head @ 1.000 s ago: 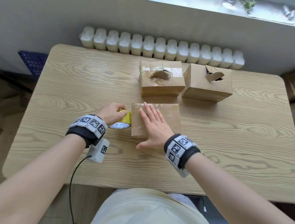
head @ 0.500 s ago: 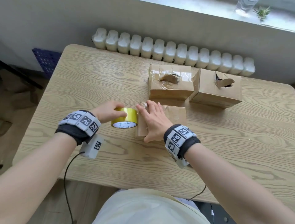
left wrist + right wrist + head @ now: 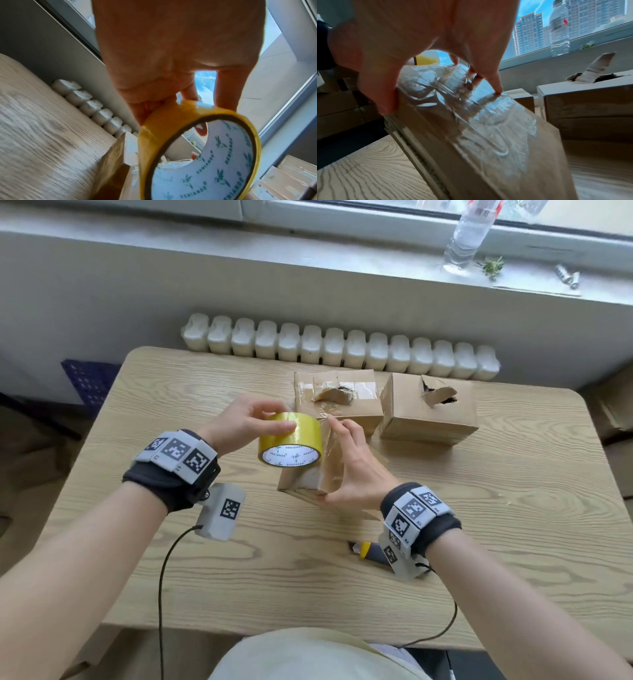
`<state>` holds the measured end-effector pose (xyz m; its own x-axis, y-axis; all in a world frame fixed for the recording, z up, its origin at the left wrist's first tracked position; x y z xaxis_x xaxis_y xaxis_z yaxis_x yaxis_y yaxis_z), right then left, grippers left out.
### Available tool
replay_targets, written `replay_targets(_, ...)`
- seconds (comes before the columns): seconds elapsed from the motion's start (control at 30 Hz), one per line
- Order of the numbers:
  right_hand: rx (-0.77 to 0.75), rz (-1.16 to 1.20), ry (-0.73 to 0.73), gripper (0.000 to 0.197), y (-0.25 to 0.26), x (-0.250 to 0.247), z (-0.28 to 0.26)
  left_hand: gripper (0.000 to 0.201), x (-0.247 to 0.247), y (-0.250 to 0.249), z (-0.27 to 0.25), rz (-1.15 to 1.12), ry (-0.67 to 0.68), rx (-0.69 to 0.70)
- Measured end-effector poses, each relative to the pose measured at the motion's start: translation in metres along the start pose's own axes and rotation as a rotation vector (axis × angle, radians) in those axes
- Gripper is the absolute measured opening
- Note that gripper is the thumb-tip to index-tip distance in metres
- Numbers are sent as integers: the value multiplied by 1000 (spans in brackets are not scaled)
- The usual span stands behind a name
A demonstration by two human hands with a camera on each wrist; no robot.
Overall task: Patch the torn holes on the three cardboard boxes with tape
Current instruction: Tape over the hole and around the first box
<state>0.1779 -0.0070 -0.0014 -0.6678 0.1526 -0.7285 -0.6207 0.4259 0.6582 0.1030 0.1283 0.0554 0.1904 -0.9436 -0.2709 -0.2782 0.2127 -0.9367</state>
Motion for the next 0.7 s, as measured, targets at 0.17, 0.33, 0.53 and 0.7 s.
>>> replay_targets(0.17,11,124,-78,134,-4,-15,-9,31,4,-23,11,10,-28,40)
replay_targets(0.33,-80,185,-137,129,-1,-29,-14,39,-12,-40,17,245,-4,58)
replay_targets(0.53,-102,223,-149,124,-7,-35,-20,31,-20,-23,22,557,19,-90)
replay_targets(0.7,-69,254,-146,121,-18,-28,-26,21,-4,-15,30,792,104,-149)
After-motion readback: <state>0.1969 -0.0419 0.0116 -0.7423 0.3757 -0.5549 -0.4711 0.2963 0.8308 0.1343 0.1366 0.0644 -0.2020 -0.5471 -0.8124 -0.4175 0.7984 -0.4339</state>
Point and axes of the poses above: each hand's wrist, its own z-axis towards the middle knuckle, its own x-axis out of the palm, y = z × x, the point moved 9 cm from there along z, towards the middle knuckle, and after that the axes turned 2 degrees about x, right-handed, at the moved point
